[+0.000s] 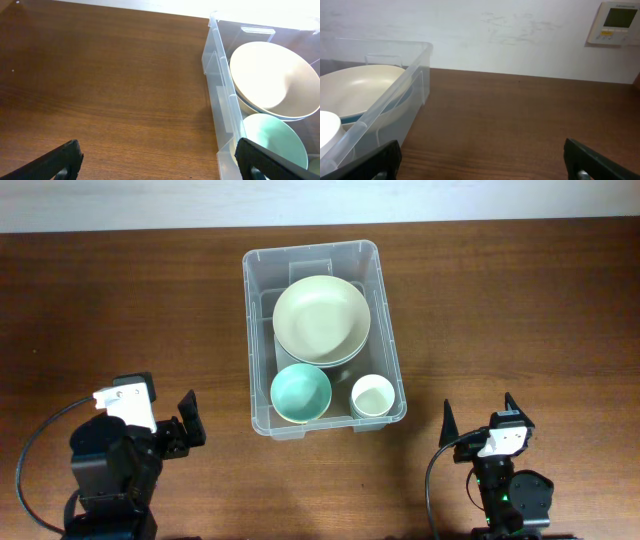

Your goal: Pack container

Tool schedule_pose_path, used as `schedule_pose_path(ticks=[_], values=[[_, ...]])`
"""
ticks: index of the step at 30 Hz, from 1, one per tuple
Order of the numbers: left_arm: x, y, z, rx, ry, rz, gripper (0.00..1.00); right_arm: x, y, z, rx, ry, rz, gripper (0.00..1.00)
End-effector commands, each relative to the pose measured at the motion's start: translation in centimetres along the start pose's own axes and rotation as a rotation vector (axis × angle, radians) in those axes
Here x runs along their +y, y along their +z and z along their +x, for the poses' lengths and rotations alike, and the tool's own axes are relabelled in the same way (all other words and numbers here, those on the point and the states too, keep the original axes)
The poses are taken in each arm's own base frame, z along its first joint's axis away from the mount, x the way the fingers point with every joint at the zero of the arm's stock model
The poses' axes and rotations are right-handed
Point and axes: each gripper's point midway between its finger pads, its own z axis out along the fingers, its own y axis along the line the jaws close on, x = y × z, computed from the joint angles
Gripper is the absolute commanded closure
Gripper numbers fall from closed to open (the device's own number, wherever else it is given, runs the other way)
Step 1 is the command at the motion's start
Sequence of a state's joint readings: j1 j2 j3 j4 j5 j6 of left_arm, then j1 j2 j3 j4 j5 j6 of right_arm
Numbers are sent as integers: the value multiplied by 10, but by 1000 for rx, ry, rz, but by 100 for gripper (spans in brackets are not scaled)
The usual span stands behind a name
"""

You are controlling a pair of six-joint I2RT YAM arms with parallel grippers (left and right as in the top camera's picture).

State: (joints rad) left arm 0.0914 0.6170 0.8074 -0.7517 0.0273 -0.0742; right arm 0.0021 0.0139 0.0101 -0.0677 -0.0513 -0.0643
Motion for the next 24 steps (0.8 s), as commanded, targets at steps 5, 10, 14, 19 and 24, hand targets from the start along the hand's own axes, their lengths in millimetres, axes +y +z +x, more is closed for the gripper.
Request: schedule_pose_path(ticks=[5, 10, 14, 19, 24], values=[[2, -5, 13, 33, 18, -6, 0, 5, 0, 1, -3, -7, -27, 1], [8, -17, 30, 15, 36, -46, 0, 5, 0, 1, -3, -7, -27, 1], [4, -16, 56, -11, 56, -23, 0, 5, 0, 1, -3, -7, -27, 1], [3, -5, 79, -97, 61, -1, 0, 5, 0, 1, -3, -7, -27, 1], [2, 17, 82, -250, 55, 15, 0, 5, 0, 1, -3, -7, -27, 1]])
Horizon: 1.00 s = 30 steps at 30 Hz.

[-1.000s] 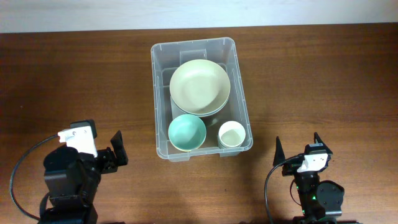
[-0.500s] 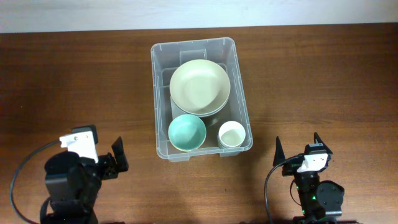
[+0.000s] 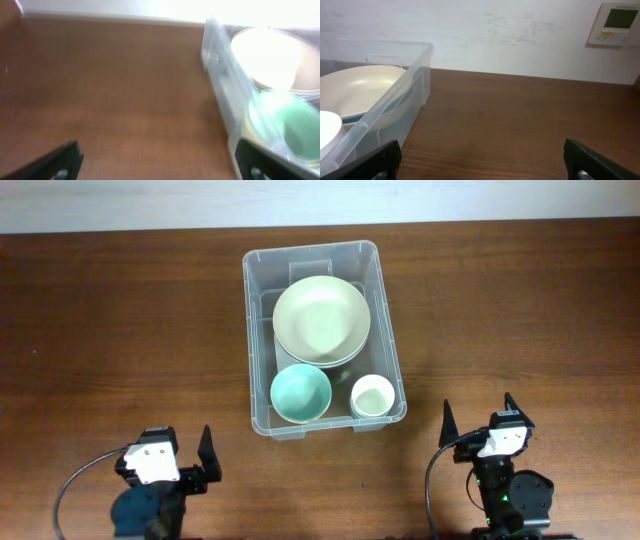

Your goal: Pack container

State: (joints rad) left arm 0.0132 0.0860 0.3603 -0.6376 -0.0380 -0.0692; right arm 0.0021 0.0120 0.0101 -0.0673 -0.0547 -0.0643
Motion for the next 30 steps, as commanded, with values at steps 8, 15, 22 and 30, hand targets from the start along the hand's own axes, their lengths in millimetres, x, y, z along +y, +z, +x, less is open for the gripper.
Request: schedule_pose_path(ticks=[8, 15, 22, 30], values=[[-1, 37, -5, -274, 8, 10, 0, 5, 0, 1, 0, -7, -24, 1], [-2, 38, -13, -347, 200, -17, 0, 5, 0, 1, 0, -7, -24, 1], [-4, 43, 2, -285, 229, -2, 0, 5, 0, 1, 0, -7, -24, 1], [-5, 43, 1, -286, 230, 1, 0, 5, 0, 1, 0, -7, -24, 1]])
